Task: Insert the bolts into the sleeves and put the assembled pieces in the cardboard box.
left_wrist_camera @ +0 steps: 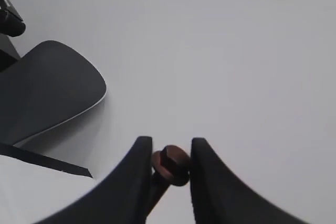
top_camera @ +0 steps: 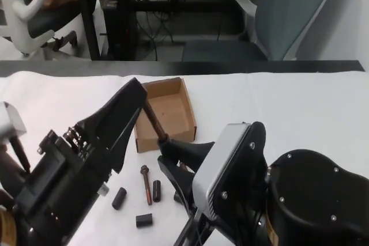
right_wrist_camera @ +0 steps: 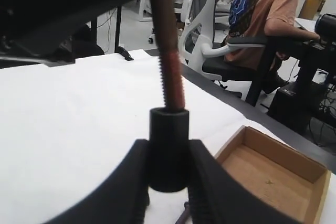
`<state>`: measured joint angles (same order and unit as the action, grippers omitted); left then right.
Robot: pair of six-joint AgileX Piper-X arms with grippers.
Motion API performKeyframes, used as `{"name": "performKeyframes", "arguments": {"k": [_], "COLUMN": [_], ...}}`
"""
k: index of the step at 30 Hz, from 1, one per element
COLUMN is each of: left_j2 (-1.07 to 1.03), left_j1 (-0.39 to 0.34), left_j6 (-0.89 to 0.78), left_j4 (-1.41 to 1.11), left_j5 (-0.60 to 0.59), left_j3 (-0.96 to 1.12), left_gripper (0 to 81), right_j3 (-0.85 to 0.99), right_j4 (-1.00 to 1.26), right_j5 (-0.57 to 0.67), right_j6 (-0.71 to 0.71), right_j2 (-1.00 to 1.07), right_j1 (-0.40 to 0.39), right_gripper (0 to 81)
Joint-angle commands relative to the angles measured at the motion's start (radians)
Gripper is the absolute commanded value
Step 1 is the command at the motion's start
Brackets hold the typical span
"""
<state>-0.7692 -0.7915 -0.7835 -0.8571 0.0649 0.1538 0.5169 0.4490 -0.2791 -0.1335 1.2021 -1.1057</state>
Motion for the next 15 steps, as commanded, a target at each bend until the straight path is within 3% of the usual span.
{"name": "performKeyframes", "arguments": {"k": [1,14,15], "left_j2": [0.009,0.009,0.009], "left_j1": [0.001,0.001,0.001], "left_j6": [-0.025,-0.016,-0.008], "left_j4": [0.024,0.166,0.167], "left_j5": [-0.038,-0.149,-0.164], "left_j3": [0.002,0.002,0.002], "left_gripper": [1.8,0.7,6.2], "right_j3": [0.009,0.009,0.009], "right_j4": [0.034,0.040,0.040], "right_j5": [-0.013,-0.012,-0.013], "right_j6": [-0.010,-0.055,-0.055], "right_j2": [-0.004,-0.004,-0.004], "right_j1": [0.001,0.001,0.001], "right_gripper": [0.6,0.6,0.6]}}
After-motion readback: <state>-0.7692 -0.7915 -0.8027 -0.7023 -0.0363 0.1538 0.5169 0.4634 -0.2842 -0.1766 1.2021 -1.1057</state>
